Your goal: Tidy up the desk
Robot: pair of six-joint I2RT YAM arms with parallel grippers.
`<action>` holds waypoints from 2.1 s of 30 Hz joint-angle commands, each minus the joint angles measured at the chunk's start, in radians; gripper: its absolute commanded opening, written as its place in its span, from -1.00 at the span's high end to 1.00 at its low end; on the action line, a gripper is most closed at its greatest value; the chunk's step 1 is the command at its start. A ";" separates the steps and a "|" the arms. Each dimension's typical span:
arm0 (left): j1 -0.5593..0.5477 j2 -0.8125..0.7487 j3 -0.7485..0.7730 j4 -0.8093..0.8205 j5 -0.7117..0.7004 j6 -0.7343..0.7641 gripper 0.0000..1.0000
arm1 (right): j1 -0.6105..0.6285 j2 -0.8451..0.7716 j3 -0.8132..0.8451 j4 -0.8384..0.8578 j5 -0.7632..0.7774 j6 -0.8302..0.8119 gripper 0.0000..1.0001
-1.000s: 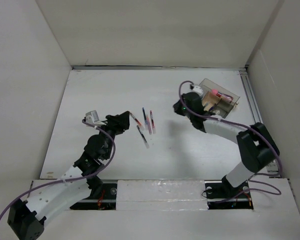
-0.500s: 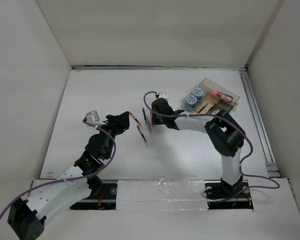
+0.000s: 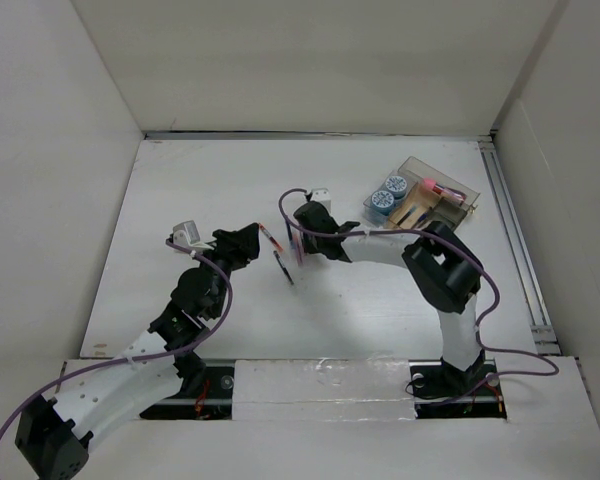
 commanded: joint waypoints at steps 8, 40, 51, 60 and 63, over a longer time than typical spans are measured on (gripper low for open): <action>0.004 -0.002 0.027 0.023 0.002 0.002 -0.25 | 0.030 -0.091 0.001 0.022 0.109 0.005 0.50; 0.004 -0.005 0.022 0.029 0.013 0.000 -0.25 | 0.049 0.039 0.067 -0.021 0.078 -0.009 0.53; 0.004 -0.012 0.019 0.029 0.004 -0.001 -0.25 | 0.009 -0.108 -0.053 0.078 0.103 0.011 1.00; 0.004 -0.008 0.021 0.030 0.013 0.000 -0.24 | -0.293 -0.424 -0.263 0.247 0.015 0.094 1.00; 0.004 -0.005 0.022 0.032 0.010 0.000 -0.25 | -0.437 -0.470 -0.344 0.267 -0.017 0.169 1.00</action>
